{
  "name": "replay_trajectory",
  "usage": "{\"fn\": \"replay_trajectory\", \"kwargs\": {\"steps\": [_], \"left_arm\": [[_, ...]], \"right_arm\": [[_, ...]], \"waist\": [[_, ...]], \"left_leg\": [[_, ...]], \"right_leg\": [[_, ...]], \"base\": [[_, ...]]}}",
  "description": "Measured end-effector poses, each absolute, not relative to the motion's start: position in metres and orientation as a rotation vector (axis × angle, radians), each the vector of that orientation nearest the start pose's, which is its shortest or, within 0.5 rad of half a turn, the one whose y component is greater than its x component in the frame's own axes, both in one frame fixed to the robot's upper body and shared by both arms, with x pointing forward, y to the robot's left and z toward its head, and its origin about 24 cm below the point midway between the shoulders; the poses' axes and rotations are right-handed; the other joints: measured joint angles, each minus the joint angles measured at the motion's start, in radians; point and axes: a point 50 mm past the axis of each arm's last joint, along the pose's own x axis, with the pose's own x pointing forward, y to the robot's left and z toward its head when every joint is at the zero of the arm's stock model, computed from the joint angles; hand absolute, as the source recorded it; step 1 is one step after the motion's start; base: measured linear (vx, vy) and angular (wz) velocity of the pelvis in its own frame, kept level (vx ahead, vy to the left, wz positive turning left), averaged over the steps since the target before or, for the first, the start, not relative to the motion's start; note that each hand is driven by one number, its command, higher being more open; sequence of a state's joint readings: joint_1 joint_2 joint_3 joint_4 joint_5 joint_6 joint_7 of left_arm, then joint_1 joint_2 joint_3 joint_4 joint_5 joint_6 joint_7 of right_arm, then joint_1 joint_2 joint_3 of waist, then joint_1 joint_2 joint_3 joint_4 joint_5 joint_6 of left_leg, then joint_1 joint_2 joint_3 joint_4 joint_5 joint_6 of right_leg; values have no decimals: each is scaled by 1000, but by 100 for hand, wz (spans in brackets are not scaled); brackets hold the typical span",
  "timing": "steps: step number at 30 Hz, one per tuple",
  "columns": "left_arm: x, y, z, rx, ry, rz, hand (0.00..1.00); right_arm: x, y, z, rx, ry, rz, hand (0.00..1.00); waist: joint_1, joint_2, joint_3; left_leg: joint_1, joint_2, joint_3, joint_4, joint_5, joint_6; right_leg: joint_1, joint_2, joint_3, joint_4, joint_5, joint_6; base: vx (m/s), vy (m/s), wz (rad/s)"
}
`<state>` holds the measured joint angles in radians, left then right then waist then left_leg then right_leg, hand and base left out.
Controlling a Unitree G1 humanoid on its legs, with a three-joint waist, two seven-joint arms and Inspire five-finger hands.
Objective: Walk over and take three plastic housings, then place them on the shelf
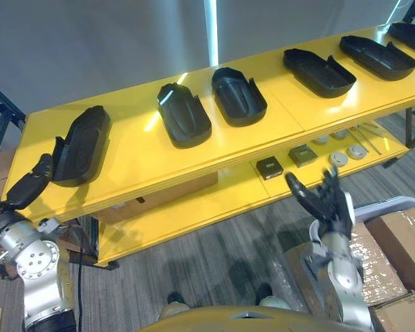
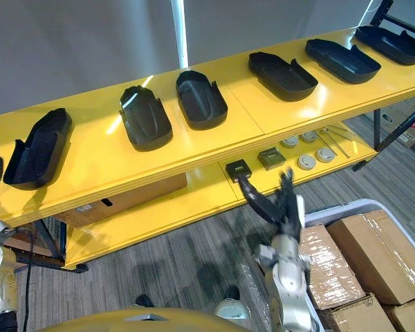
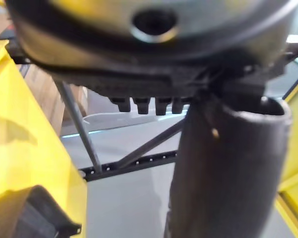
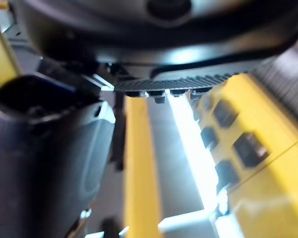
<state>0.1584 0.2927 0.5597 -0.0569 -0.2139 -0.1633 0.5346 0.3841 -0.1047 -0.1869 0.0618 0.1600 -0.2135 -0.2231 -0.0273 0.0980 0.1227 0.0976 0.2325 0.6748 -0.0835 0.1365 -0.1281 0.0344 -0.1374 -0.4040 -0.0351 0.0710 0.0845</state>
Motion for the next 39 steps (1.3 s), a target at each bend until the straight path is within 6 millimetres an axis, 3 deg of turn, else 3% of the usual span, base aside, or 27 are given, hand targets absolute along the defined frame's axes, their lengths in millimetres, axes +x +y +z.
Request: {"fn": "replay_trajectory", "kwargs": {"steps": [2,5,9,11,16,20,29,39], "left_arm": [[154,369,96,151,-253,1129,100],[151,387,100,166,-227,1131,100],[158,396,98,115,-200,1030,100],[165,396,92,58,-180,966,100],[179,388,54,-39,-8,786,100],[182,383,32,-91,87,728,100],[184,392,40,-66,75,756,100],[188,387,39,-121,69,632,100]], "right_arm": [[108,-270,-44,-100,336,-631,100],[70,-283,-62,-188,473,-673,100],[57,-279,-71,-238,531,-630,100],[61,-272,-73,-238,530,-589,100],[81,-261,-76,-249,503,-495,100],[90,-259,-75,-251,473,-488,100],[87,-257,-78,-266,482,-468,100],[86,-259,-78,-279,476,-473,100]], "waist": [[-3,12,-5],[-13,31,-7],[-32,39,-4],[-30,39,-2],[-23,40,14],[-20,31,42],[-24,18,64],[-25,19,76]], "left_leg": [[0,-1,7,0,0,0],[1,0,18,0,0,0],[0,1,16,0,-6,10],[-5,0,11,0,-12,11],[-61,-6,0,11,-21,1],[-71,-18,3,11,-3,16],[-48,-25,6,31,-16,22],[-49,-42,3,31,-23,25]], "right_leg": [[-4,0,10,3,0,1],[-17,0,26,17,-2,-1],[-18,-1,23,18,-11,-8],[-22,-2,19,20,-14,-3],[-87,-19,20,58,-14,-4],[-124,-39,33,113,-23,2],[-145,-72,43,220,-101,9],[-147,-89,44,228,-94,17]], "base": [[68,16,-13],[48,13,-14],[-27,4,0],[-71,7,6],[-36,11,4],[21,30,-3],[14,11,0],[3,6,0]]}}
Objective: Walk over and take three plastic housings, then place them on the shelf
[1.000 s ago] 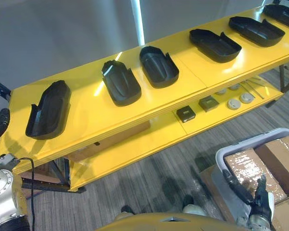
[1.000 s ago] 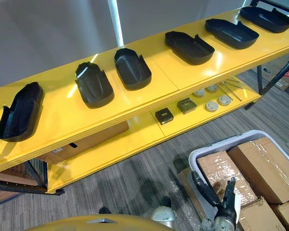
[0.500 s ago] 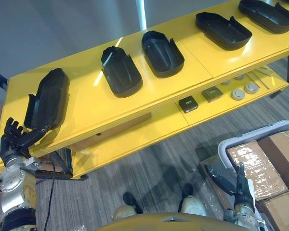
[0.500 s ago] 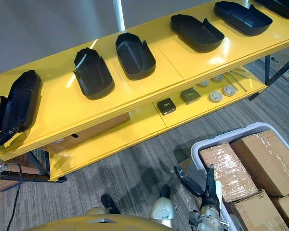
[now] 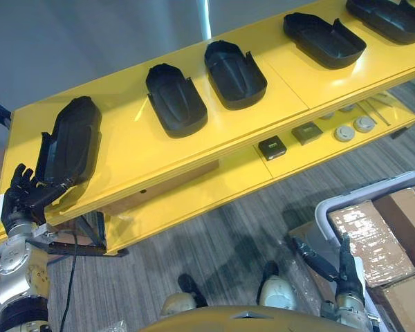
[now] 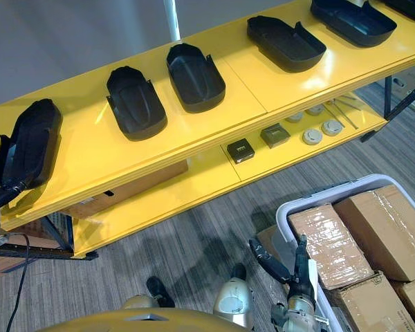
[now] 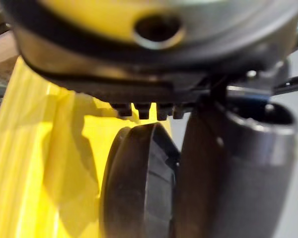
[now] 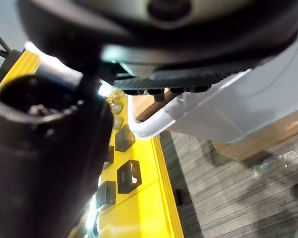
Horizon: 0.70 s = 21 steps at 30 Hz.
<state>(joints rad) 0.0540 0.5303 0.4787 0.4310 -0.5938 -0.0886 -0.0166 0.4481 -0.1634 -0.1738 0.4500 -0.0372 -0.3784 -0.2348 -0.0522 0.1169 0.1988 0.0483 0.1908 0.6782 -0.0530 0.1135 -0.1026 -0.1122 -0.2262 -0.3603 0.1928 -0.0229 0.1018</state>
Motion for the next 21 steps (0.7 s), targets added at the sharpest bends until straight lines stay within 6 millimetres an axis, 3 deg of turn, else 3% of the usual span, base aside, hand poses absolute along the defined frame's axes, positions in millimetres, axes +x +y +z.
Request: {"fn": "replay_trajectory", "kwargs": {"steps": [21], "left_arm": [[188,386,39,-138,115,489,100]], "right_arm": [[79,-260,-83,-310,511,-465,100]], "waist": [[0,-3,1]], "left_leg": [[33,-3,1,-4,-9,-7]], "right_leg": [[54,1,-13,-44,11,10]], "base": [[1,3,1]]}}
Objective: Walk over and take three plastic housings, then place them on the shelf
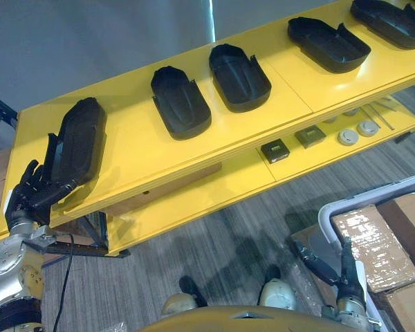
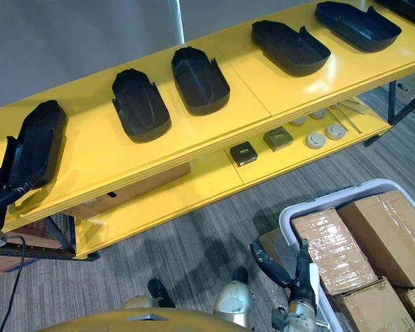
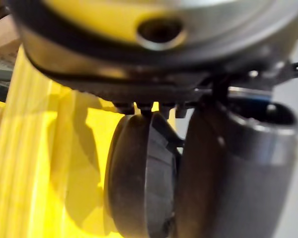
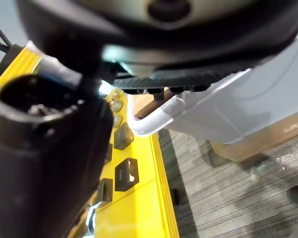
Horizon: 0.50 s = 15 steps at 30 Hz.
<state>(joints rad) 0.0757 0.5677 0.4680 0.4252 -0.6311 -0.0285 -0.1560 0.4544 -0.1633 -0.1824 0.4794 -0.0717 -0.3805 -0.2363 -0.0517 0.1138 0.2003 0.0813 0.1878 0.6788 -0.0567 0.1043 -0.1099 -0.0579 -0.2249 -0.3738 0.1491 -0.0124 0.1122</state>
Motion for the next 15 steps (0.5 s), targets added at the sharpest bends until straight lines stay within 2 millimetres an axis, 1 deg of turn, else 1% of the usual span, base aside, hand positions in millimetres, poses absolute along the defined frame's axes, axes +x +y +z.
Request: {"fn": "replay_trajectory", "kwargs": {"steps": [6,15], "left_arm": [[186,388,41,-132,128,455,100],[187,388,42,-128,145,421,100]], "right_arm": [[78,-261,-84,-310,517,-468,100],[76,-261,-86,-309,532,-464,100]], "waist": [[4,0,0],[10,-5,-3]], "left_leg": [[3,-2,1,-1,-5,-3],[12,-2,3,-1,-6,-4]], "right_leg": [[11,3,-3,-30,13,5],[29,6,-4,-49,22,4]], "base": [[0,0,0],[-16,4,0]]}}
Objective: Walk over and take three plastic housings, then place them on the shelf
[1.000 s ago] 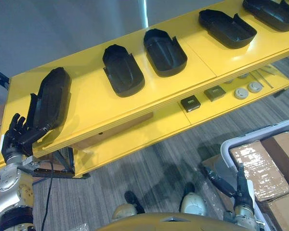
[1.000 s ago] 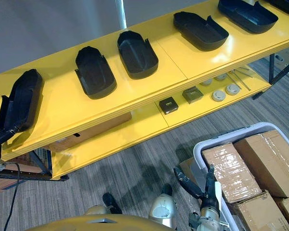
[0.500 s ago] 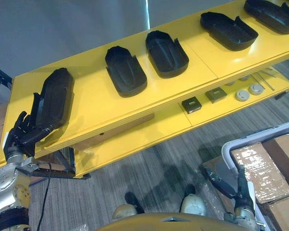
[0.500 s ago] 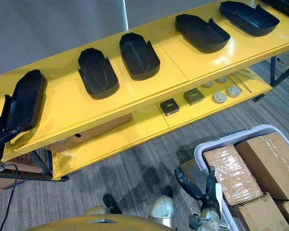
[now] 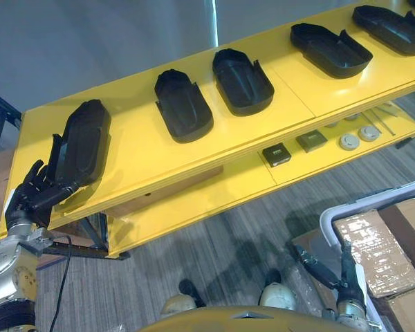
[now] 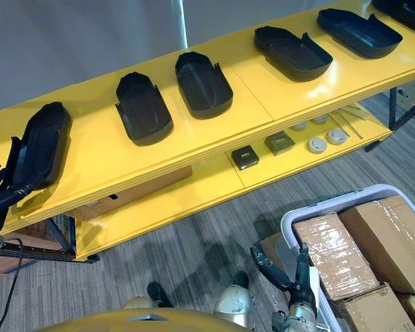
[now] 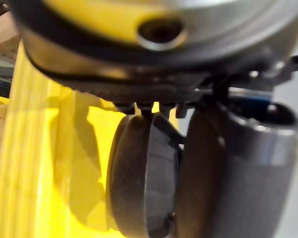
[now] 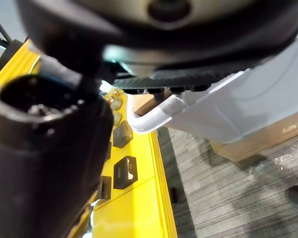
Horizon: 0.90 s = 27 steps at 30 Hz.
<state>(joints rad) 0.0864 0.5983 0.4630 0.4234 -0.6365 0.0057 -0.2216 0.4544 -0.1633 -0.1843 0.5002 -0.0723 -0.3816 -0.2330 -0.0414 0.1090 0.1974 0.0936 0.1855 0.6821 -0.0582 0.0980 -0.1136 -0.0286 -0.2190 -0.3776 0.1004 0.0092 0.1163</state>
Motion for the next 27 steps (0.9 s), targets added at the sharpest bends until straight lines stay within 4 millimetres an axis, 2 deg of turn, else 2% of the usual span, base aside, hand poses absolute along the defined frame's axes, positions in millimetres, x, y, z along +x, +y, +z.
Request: {"fn": "replay_trajectory", "kwargs": {"steps": [7,27], "left_arm": [[189,386,43,-163,142,372,100],[187,387,45,-165,182,301,100]], "right_arm": [[73,-260,-89,-307,549,-459,100],[70,-258,-94,-304,575,-451,100]], "waist": [[12,1,-1],[14,-10,-25]], "left_leg": [[2,-2,-1,-7,0,0],[12,-3,0,-17,1,2]], "right_leg": [[14,2,-6,-16,13,5],[32,3,-8,-39,25,7]], "base": [[0,0,0],[0,0,0]]}}
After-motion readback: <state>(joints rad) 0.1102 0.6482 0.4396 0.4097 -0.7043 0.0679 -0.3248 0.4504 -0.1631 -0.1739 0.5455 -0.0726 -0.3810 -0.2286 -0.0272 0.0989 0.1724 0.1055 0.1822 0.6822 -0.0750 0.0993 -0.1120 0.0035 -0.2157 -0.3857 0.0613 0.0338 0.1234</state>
